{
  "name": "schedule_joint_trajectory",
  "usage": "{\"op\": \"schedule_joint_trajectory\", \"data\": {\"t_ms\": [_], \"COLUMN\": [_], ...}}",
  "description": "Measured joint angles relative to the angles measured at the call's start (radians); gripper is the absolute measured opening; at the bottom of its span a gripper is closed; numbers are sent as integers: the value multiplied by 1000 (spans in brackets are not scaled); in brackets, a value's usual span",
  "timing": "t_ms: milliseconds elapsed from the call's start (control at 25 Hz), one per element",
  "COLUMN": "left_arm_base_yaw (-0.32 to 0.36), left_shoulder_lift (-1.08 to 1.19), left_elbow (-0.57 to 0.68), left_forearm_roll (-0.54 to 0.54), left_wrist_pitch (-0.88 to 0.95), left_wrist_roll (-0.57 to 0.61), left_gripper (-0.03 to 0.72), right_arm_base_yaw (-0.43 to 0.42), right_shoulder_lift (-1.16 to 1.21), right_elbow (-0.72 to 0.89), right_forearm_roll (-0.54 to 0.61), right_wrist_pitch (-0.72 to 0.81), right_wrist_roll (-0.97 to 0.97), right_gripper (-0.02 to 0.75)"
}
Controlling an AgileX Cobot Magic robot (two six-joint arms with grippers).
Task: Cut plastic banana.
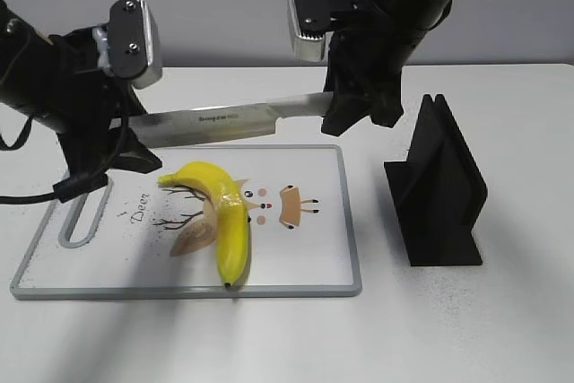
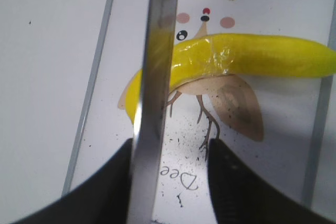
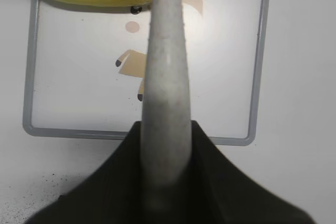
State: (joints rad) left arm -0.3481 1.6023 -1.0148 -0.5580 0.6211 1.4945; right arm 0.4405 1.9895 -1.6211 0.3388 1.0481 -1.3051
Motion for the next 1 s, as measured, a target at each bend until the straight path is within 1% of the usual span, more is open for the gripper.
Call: {"op": "schedule_joint_trajectory", "data": {"t_ms": [80, 160, 320, 440, 600, 680, 800, 920, 1000], "left_arm_base_yaw": [0, 0, 3, 22, 76, 110, 177, 244, 273], "left_shoulder_lift": [-7, -20, -62, -91, -129, -146, -164, -167, -167], "left_elbow": [2, 3, 4, 5, 6, 6, 2, -30, -56], "left_forearm_roll": [-17, -22, -27, -26, -13, 28, 156, 286, 363], "left_wrist_pitch": [-7, -16, -59, -77, -66, -59, -19, 112, 221], "left_wrist_roll": [-18, -41, -138, -265, -444, -583, -839, -1022, -1151], "left_gripper": [633, 670, 679, 670, 658, 652, 640, 630, 624], "right_arm_base_yaw": [-1, -1, -2, -2, -3, -3, -3, -3, -3], "right_shoulder_lift": [0, 0, -3, -26, -84, -110, -143, -171, -190], "right_elbow": [0, -3, -5, -5, -5, -5, -5, -5, -5], "right_forearm_roll": [-4, -5, -7, -12, -16, -17, -21, -32, -54], "right_wrist_pitch": [-15, -19, -16, -6, 6, 26, 40, 52, 56], "right_wrist_roll": [6, 9, 14, 35, 109, 186, 369, 553, 718], "right_gripper": [161, 161, 161, 161, 160, 160, 160, 160, 160]}}
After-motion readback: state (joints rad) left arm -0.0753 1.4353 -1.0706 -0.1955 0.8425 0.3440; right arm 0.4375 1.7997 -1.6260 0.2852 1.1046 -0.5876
